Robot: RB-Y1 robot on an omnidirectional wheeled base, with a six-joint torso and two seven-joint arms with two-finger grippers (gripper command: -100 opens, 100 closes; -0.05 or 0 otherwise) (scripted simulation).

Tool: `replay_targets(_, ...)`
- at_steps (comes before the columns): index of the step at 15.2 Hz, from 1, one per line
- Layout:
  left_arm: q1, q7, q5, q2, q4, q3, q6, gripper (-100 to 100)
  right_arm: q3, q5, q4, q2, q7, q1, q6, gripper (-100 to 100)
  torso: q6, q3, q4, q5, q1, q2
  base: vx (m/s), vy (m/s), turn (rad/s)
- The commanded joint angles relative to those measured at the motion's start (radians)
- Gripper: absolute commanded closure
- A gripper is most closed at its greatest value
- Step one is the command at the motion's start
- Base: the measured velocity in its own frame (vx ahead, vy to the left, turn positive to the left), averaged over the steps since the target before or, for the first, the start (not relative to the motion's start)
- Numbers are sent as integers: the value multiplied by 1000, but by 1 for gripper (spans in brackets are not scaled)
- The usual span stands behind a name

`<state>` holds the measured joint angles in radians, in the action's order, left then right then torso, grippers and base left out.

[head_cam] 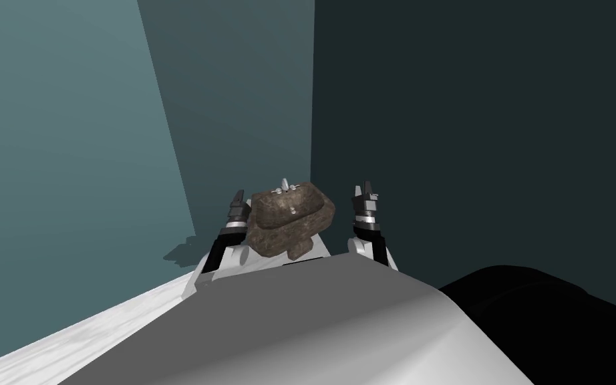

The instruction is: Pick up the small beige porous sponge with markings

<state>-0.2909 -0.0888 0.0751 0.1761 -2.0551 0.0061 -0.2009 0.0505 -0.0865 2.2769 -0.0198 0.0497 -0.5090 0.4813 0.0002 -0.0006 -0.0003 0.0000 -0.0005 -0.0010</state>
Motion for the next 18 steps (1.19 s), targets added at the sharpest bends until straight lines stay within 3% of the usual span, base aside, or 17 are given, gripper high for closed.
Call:
replay_targets(1, 12, -1, 1, 8, 30, 2, 8, -100, 0, 0, 0, 0, 0, 0, 0, 0, 0, 0, 0, 0, 0, 0, 3, -6, -5)
replay_targets(2, 50, -10, 0, 17, 64, 4, 38, -100, 0, 0, 0, 0, 0, 0, 0, 0, 0, 0, 0, 0, 0, 0, 2, -8, -8)
replay_targets(3, 50, -10, 0, 17, 81, 4, 38, -100, 0, 0, 0, 0, 0, 0, 0, 0, 0, 0, 0, 0, 0, 0, 3, -9, -16)
replay_targets(4, 85, -18, -2, 25, 110, 5, 69, -100, 0, 0, 0, 0, 0, 0, 0, 0, 0, 0, 0, 0, 0, 0, 5, -11, -24)
replay_targets(6, 90, -18, -2, 25, 134, 5, 69, -100, 0, 0, 0, 0, 0, 0, 0, 0, 0, 0, 0, 0, 0, 0, 4, -9, -14)
replay_targets(7, 131, -27, -3, 32, 167, 7, 102, -100, 0, 0, 0, 0, 0, 0, 0, 0, 0, 0, 0, 0, 0, 0, 2, -8, -14)
replay_targets(9, 131, -27, -3, 32, 189, 7, 102, -100, 0, 0, 0, 0, 0, 0, 0, 0, 0, 0, 0, 0, 0, 0, 3, -8, -14)
replay_targets(10, 174, -37, -4, 38, 221, 8, 137, -100, 0, 0, 0, 0, 0, 0, 0, 0, 0, 0, 0, 0, 0, 0, 3, -8, -13)
replay_targets(12, 174, -37, -4, 38, 247, 8, 137, -100, 0, 0, 0, 0, 0, 0, 0, 0, 0, 0, 0, 0, 0, 0, 4, -8, -13)
replay_targets(13, 218, -47, -6, 42, 285, 10, 172, -100, 0, 0, 0, 0, 0, 0, 0, 0, 0, 0, 0, 0, 0, 0, 4, -9, -15)
replay_targets(14, 219, -47, -6, 42, 306, 10, 172, -100, 0, 0, 0, 0, 0, 0, 0, 0, 0, 0, 0, 0, 0, 0, 5, -11, -23)
replay_targets(15, 254, -57, -8, 45, 332, 12, 203, -100, 0, 0, 0, 0, 0, 0, 0, 0, 0, 0, 0, 0, 0, 0, 6, -13, -25)
replay_targets(17, 264, -57, -8, 45, 367, 12, 208, -100, 0, 0, 0, 0, 0, 0, 0, 0, 0, 0, 0, 0, 0, 0, 4, -11, -15)
replay_targets(18, 302, -67, -9, 48, 393, 13, 245, -100, 0, 0, 0, 0, 0, 0, 0, 0, 0, 0, 0, 0, 0, 0, 2, -11, -16)
